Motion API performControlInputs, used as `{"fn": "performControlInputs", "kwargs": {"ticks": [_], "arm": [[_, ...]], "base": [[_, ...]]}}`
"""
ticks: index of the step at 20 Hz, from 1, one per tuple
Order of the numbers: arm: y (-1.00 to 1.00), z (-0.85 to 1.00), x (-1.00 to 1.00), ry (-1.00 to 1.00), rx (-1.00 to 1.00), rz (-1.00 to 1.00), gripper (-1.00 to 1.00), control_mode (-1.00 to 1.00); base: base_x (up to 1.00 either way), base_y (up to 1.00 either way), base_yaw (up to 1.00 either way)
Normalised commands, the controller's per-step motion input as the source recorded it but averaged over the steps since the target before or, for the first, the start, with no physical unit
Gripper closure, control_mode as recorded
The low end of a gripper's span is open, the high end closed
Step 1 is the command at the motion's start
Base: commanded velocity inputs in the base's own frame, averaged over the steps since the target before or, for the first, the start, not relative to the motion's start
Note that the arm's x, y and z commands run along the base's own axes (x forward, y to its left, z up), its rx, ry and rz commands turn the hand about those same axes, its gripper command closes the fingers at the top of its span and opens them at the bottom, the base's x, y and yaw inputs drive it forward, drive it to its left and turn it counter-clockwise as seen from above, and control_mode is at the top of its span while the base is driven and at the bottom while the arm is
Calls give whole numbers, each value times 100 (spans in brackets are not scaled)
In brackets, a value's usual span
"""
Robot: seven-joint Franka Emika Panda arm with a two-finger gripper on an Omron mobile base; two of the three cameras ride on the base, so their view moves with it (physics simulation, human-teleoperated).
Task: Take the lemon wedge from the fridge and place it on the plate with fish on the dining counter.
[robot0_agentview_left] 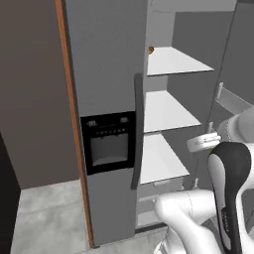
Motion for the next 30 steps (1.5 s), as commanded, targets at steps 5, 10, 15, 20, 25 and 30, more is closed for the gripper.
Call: {"fn": "performControlInputs", "kwargs": {"ticks": [5,10,15,20,25,30], "arm": [[0,0,0,0,0,0,100,100],[0,0,0,0,0,0,100,100],[0,0,0,0,0,0,100,100],[0,0,0,0,0,0,100,100],[0,0,0,0,0,0,100,100],[0,0,0,0,0,0,100,100]], "base": [[-95,62,-60],[-82,64,-70],[-85,70,-65],[-52,25,-89],[-44,10,-94],[-22,-11,-85]]}}
